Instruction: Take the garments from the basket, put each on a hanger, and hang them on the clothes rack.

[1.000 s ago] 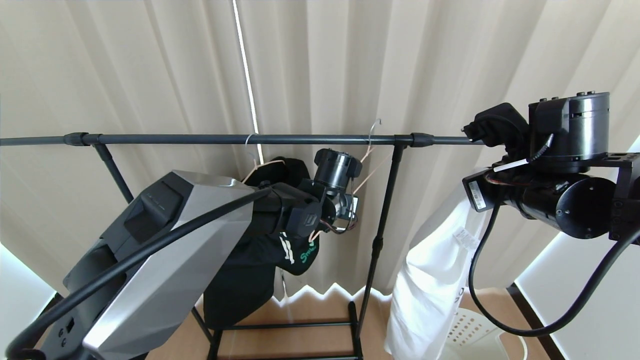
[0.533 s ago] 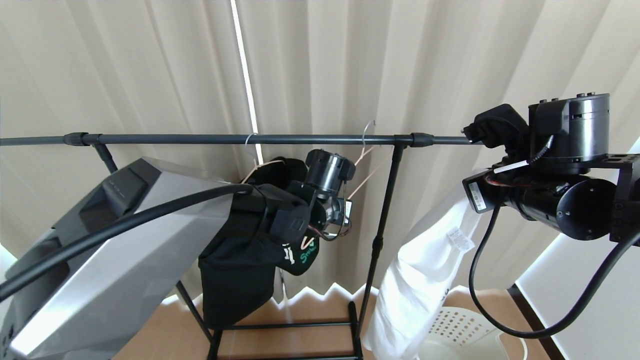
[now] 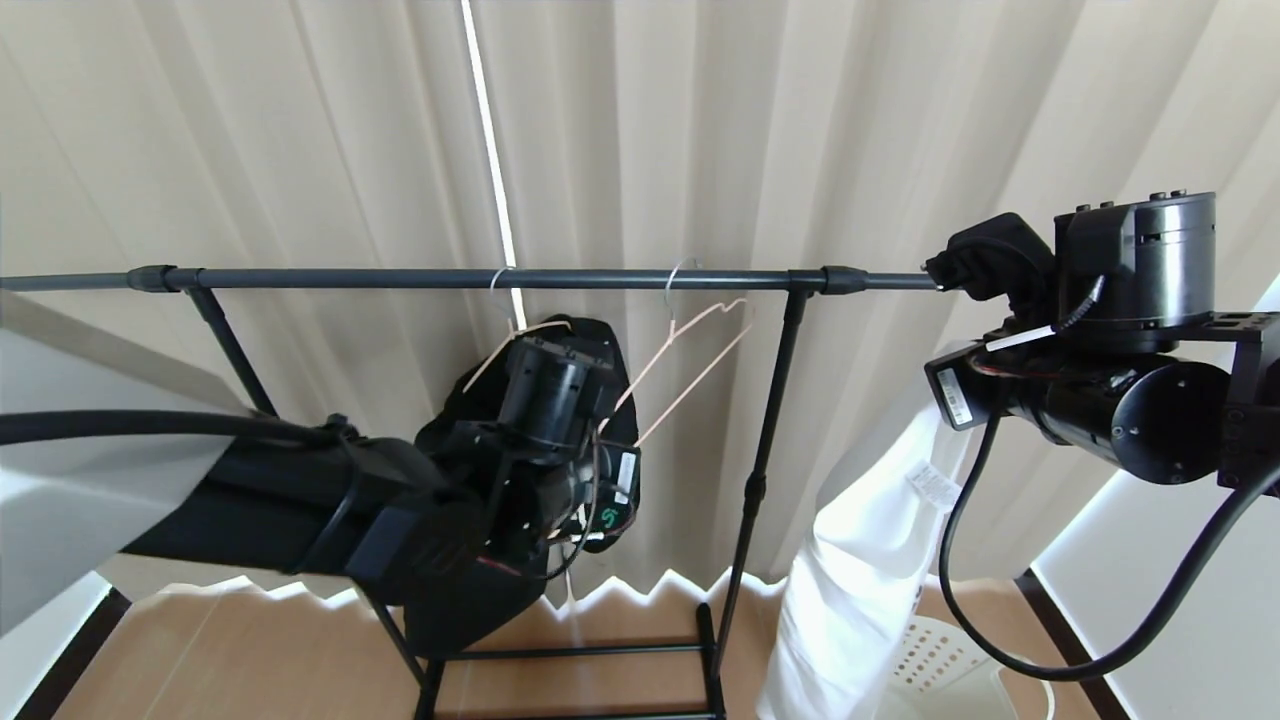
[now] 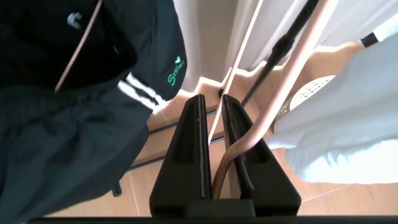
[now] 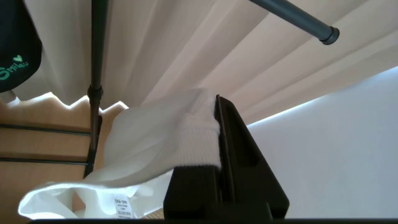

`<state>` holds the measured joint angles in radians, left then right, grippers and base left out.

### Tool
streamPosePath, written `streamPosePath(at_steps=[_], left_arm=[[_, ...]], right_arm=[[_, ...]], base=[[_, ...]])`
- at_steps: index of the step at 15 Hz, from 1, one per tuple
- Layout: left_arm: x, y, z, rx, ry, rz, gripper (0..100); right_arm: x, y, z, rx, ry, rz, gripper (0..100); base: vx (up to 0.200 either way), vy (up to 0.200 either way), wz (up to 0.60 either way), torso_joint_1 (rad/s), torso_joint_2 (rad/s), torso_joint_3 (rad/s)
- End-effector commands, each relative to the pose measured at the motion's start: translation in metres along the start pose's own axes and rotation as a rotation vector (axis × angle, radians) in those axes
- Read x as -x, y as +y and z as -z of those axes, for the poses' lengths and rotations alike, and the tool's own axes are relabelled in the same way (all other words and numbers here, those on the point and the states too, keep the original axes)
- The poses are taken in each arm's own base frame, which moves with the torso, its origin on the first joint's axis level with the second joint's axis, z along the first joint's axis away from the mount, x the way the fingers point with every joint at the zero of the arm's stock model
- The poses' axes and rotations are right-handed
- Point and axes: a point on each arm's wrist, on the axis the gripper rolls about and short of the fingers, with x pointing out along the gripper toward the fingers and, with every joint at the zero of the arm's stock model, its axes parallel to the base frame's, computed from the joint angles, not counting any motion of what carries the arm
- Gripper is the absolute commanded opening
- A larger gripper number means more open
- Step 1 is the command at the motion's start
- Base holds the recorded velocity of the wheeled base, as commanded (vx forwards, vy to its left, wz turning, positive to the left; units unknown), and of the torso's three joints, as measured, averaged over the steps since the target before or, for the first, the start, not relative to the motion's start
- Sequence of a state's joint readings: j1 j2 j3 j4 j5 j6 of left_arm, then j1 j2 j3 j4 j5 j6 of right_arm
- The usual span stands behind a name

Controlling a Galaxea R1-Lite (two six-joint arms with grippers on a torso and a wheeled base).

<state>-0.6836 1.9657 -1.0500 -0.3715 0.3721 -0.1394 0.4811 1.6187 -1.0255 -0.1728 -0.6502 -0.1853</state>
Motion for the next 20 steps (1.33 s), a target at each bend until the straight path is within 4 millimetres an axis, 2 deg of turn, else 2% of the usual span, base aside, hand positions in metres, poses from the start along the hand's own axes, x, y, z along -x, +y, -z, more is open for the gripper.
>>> streamPosePath(at_steps=[1, 5, 9, 11, 16, 20], left_arm=[[0.054, 0.023, 0.017, 0.026, -0.070, 0.014, 0], [0.105, 0.049, 0.068, 0.034, -0.094, 0.089, 0], [0.129, 0.060, 0.102, -0.020, -0.086, 0.265, 0], [0.133, 0.060, 0.113, -0.080, -0.100, 0.347, 0], [0.128, 0.055, 0.116, -0.130, -0.087, 0.423, 0], [0.105, 0.041, 0.108, -0.138, -0.072, 0.435, 0]], right_arm=[[-0.003, 0.003, 0.002, 0.008, 0.009, -0.002, 0], [-0.006, 0.007, 0.009, 0.028, 0.035, 0.007, 0], [-0.020, 0.017, 0.009, 0.022, 0.035, 0.042, 0], [-0.030, 0.024, 0.005, -0.022, -0.018, 0.080, 0], [-0.032, 0.025, 0.002, -0.048, -0.042, 0.098, 0], [-0.032, 0.027, 0.000, -0.062, -0.058, 0.114, 0]], base=[[0.000, 0.000, 0.00, 0.000, 0.00, 0.000], [0.000, 0.000, 0.00, 0.000, 0.00, 0.000], [0.000, 0.000, 0.00, 0.000, 0.00, 0.000], [0.000, 0.000, 0.00, 0.000, 0.00, 0.000], [0.000, 0.000, 0.00, 0.000, 0.00, 0.000], [0.000, 0.000, 0.00, 0.000, 0.00, 0.000]])
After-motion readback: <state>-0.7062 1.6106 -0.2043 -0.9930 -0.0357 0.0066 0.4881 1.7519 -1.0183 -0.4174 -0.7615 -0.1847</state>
